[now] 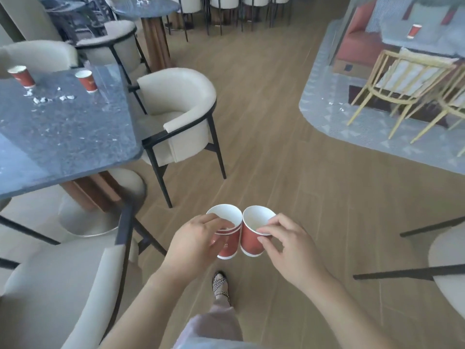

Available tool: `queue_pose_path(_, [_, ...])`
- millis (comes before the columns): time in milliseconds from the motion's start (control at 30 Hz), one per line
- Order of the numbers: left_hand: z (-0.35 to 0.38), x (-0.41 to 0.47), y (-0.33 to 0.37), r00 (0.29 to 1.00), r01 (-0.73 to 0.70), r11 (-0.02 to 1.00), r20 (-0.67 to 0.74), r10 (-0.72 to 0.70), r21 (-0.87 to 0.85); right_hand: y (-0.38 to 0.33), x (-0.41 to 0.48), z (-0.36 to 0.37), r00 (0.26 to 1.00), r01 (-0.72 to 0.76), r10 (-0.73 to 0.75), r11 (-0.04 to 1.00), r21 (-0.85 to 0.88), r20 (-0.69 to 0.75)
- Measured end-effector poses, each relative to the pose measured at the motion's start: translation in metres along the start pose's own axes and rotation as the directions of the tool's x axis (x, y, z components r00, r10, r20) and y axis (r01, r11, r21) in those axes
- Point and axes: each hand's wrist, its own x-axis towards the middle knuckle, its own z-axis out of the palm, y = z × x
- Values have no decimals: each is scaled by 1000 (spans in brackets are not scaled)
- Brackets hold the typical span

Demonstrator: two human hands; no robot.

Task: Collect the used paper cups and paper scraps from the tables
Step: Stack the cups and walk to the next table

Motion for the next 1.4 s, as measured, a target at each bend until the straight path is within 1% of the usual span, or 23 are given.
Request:
queue_pose_path(133, [-18,107,-28,1000,-21,1000,2,22,-16,15,107,-5,1000,-22,22,1000,-9,-1])
queue_pose_path(267, [-31,204,-49,999,-36,999,-21,36,-5,31,202,-5,1000,4,-4,1000,-24,-18])
queue_pose_path(433, [-32,300,-72,999,-30,999,21,29,31,59,291,2,998,-38,38,999,0,-42])
queue_pose_path(667, [-12,447,-102,999,-4,1000,36,3,27,130,431,2,997,-72,73,997,8,-41])
queue_pose_path(967, [7,675,-118,1000,-2,1000,-7,2,-15,230,643,-22,1000,-13,13,1000,7,7])
queue_pose_path(1100, [10,753,-132,999,19,999,-32,-20,-29,260,724,-23,1000,-6,6,1000,11,21])
queue_pose_path(1267, [13,857,-166,995,59,997,-77,-62,-50,291,836,-13,999,36,-36,999,12,27])
queue_pose_path(1400, [8,955,-207,995,40,997,-94,-47,-69,311,941,0,997,77,-77,997,-20,-1])
